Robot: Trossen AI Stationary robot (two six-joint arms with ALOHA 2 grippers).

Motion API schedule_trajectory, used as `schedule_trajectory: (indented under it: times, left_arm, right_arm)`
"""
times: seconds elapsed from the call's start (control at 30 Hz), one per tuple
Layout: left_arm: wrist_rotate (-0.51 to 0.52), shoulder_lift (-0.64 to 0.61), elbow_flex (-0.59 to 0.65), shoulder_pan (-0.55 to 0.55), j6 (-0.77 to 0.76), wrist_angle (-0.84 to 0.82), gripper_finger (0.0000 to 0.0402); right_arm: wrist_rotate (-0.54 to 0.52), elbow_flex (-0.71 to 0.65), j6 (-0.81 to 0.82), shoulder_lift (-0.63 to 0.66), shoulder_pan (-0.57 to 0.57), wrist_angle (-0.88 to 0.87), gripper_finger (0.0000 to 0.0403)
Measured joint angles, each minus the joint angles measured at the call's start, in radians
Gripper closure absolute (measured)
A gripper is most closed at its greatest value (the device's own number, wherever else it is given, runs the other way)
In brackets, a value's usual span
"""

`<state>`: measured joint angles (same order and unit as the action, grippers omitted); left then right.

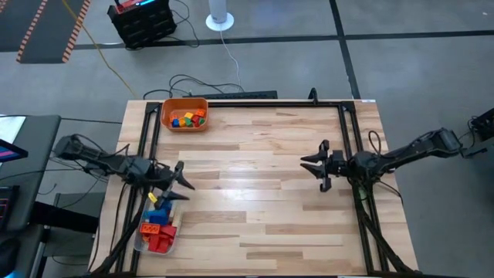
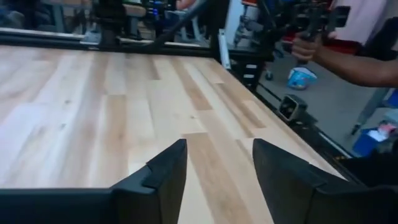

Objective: Sort blocks by size
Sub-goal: Return to Home Position

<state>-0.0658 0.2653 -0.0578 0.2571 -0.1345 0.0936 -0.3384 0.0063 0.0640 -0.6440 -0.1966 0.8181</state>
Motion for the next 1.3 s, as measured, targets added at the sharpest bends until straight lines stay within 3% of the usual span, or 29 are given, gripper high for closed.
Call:
schedule_trajectory:
  times: [0.33, 0.43, 0.7, 0.97, 1.3]
  left_arm:
    - [-0.039, 0.000, -0.002, -0.185, 0.026, -0.099, 0.0263]
    - [-0.015, 0.000, -0.003, -0.192, 0.036, -0.117, 0.0271]
    - [0.217, 0.000, -0.002, -0.192, 0.115, -0.105, 0.0293]
    - [0.246, 0.000, 0.001, -0.192, 0.244, -0.066, 0.0297]
    - [0.289, 0.009, 0.001, -0.192, 0.222, -0.068, 0.0297]
  right_arm:
    - [0.026, 0.000, 0.012, 0.112, 0.029, -0.190, 0.0295]
    - [0.025, 0.000, 0.014, 0.127, 0.029, -0.249, 0.0306]
    - [-0.101, -0.001, 0.025, 0.127, 0.029, -0.286, 0.0317]
    - [-0.108, -0.001, -0.116, 0.126, 0.029, -0.434, 0.0317]
    - [-0.109, -0.002, -0.099, 0.128, 0.029, -0.649, 0.0317]
